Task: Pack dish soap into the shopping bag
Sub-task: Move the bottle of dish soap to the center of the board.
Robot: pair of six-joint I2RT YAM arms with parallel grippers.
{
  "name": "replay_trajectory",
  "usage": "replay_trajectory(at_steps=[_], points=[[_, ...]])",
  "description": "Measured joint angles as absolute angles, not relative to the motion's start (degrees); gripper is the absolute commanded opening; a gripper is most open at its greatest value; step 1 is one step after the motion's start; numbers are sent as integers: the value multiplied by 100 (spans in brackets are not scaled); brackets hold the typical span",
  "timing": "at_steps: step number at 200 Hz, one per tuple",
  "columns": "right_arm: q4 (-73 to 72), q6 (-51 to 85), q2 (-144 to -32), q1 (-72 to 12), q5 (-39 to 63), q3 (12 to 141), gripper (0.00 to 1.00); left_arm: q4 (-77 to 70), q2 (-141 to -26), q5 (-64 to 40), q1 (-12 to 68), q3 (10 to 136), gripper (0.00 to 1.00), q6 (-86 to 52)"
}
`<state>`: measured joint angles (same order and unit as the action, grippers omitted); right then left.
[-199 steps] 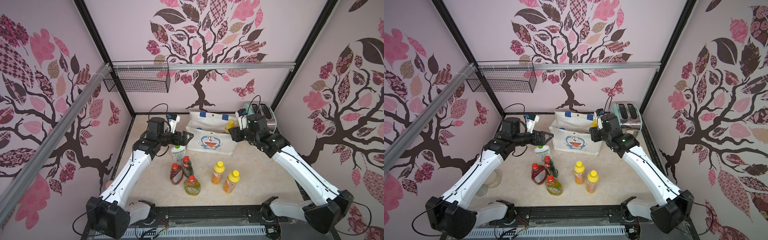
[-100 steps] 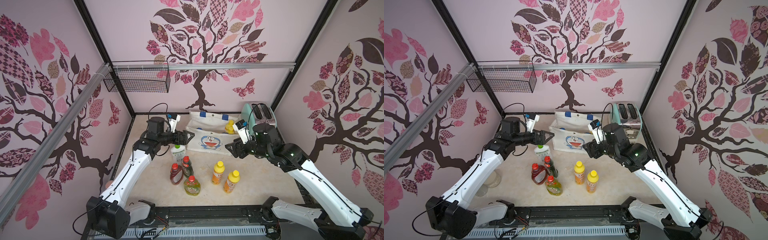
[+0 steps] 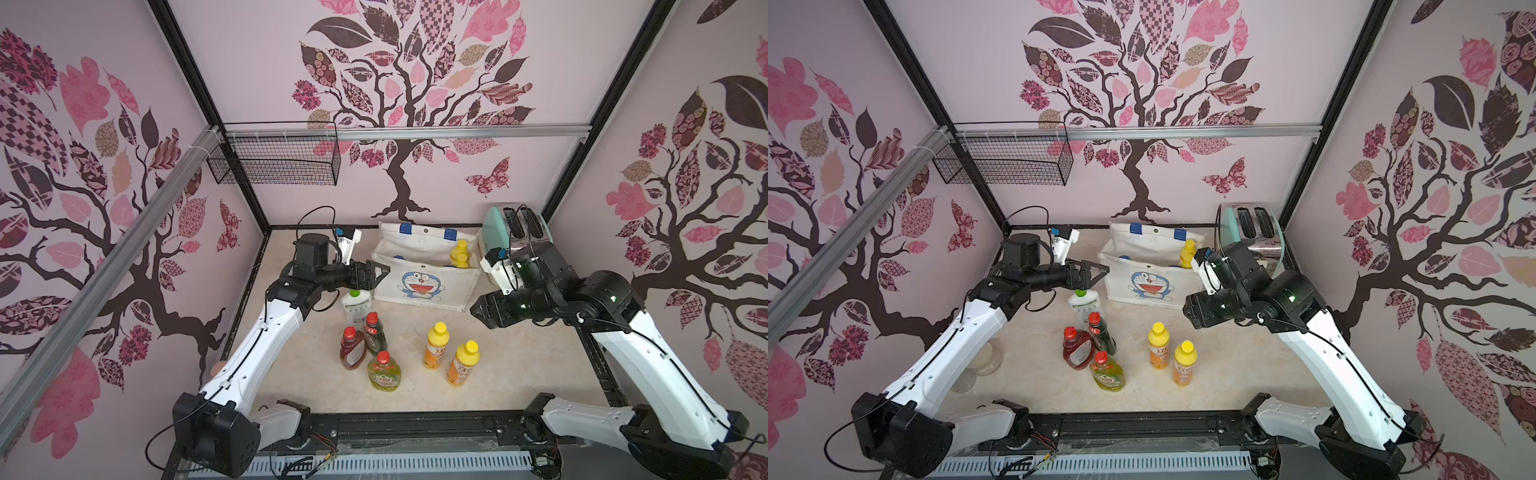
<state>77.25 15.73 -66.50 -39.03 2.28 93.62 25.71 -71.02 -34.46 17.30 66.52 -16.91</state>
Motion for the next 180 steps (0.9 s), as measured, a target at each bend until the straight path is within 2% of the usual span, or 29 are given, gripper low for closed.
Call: replay_trajectory(at_steps=[48,180], points=[[8193,2298,-7074,-5210,-174,9325,71,2571,-7116,-3485,1730,6652,97,-1712],[8337,2899,-6849,-5245,-272,8490,63,2571,-7164,-3483,1730,6652,97,-1715]])
